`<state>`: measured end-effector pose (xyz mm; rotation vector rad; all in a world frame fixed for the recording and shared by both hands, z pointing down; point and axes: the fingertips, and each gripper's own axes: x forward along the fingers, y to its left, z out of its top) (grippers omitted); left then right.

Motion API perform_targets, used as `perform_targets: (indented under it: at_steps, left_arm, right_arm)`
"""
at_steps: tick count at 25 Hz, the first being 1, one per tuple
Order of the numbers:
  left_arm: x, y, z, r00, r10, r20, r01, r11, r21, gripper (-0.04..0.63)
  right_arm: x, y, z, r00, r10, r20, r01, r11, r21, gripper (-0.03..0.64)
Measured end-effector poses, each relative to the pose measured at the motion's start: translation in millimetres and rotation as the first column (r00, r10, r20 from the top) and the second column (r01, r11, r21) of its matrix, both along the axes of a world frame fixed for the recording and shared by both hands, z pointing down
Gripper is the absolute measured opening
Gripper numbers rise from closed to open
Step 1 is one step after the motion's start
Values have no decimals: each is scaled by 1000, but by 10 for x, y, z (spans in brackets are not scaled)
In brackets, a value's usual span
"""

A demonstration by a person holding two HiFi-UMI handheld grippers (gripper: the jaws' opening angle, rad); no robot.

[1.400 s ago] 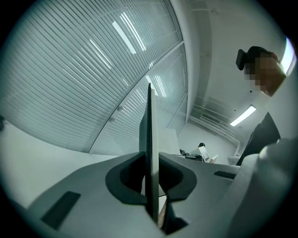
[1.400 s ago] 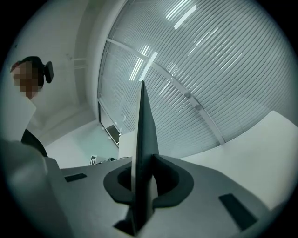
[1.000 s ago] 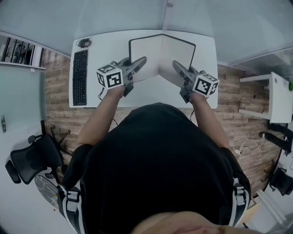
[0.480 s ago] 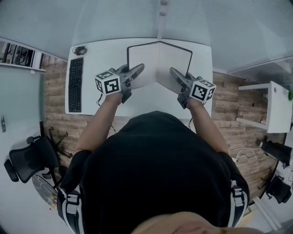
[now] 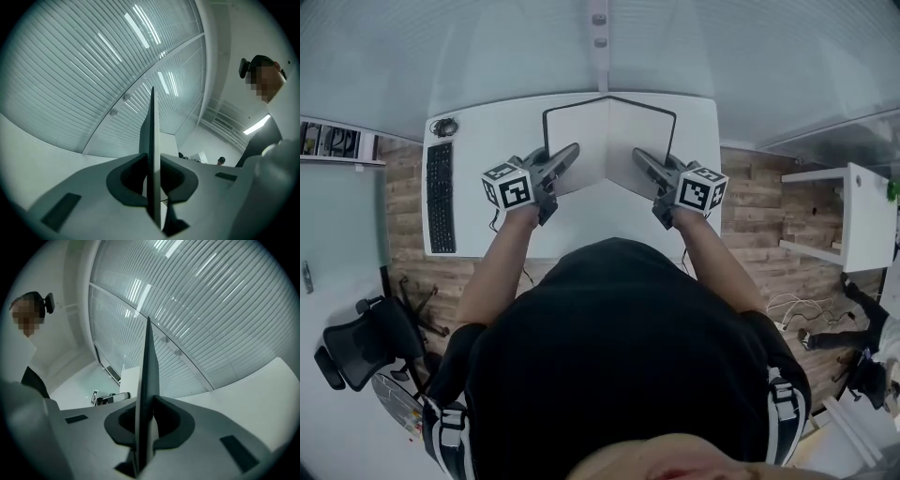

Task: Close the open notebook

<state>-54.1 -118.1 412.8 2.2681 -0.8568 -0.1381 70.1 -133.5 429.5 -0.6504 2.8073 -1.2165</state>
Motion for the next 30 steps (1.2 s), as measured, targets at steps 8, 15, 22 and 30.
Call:
perform_targets:
  at_steps: [8,15,22,30]
  left_arm:
    - [563,-775,347,1000,-9,-6,9,997,-78,54]
    - [201,-668,213,1000,7,9,-6,998,-61,54]
    - [153,-683,232,1000,-12,-10,12,998,-57,54]
    - [144,-653,291,999,-3,-50,1,998,-56,54]
  right_arm:
    - [558,-768,412,1000,-17,3,17,998,-64,58]
    - [206,-669,355,1000,2,9,-2,999,-45,57]
    - [165,-688,411,1000,-2,3,2,999,-47,57]
    - [187,-645,423,1000,3,-19,-4,999,-34,57]
